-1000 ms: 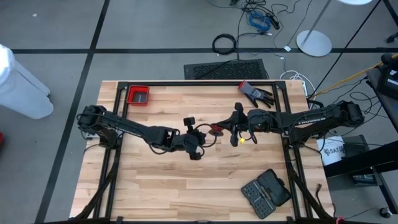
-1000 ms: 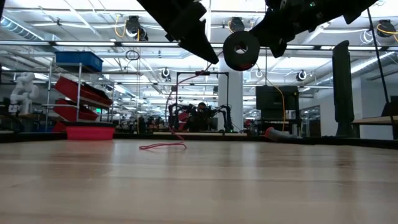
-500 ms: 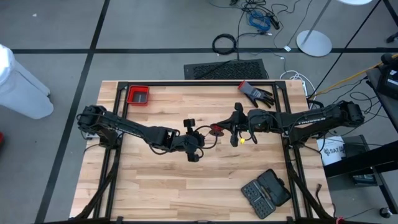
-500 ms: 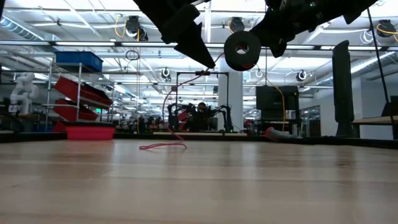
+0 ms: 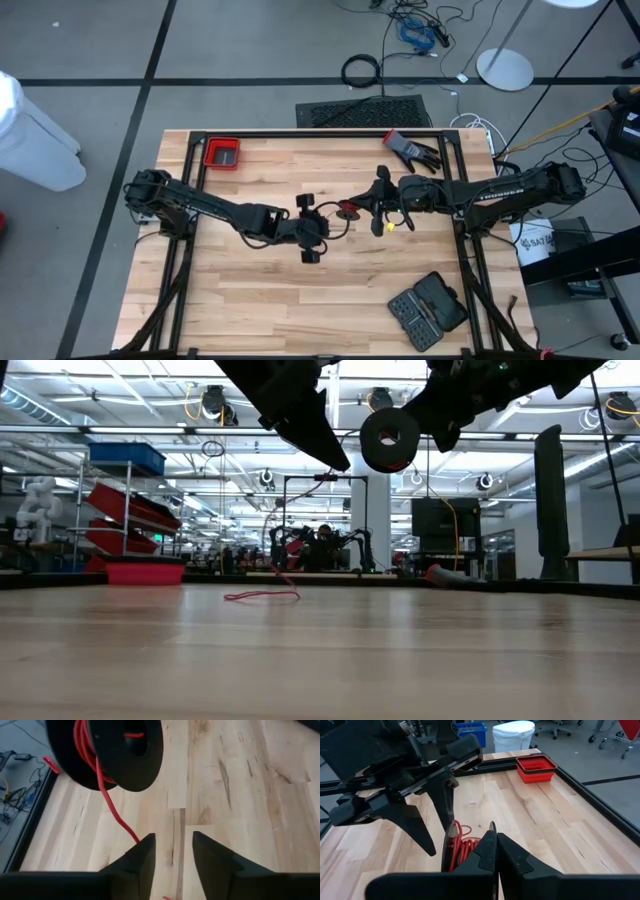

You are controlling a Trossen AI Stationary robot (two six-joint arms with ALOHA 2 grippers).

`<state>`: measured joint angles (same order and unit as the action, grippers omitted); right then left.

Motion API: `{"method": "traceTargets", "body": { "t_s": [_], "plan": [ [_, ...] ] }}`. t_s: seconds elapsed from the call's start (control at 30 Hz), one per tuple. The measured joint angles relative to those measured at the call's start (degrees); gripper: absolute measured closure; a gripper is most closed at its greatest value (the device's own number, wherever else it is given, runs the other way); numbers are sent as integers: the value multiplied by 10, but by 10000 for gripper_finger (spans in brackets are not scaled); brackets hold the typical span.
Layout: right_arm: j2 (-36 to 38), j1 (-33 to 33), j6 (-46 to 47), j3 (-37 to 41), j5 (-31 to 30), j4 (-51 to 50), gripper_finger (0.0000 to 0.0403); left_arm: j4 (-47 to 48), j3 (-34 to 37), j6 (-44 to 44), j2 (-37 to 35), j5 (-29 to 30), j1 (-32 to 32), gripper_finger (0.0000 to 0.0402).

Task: Coil cords
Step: Coil the red wire onto the spool

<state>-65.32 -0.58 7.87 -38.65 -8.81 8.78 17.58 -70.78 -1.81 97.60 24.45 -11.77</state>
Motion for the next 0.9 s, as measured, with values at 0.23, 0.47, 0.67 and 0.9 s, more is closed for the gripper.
{"method": "traceTargets", "body": {
  "t_s": [0.23, 0.47, 0.67, 0.9],
  "plan": [
    [0, 0, -2, 0, 1, 0, 403, 2, 0, 0, 0, 10, -6, 248],
    [0, 0, -2, 0, 1, -1, 403, 21, 0, 1, -11, 13, -15, 248],
    [0, 0, -2, 0, 2, -1, 403, 35, 0, 15, -42, 28, -31, 248],
    [0, 0, 0, 0, 1, 0, 403, 61, 0, 45, -55, 90, -46, 248]
  ]
}}
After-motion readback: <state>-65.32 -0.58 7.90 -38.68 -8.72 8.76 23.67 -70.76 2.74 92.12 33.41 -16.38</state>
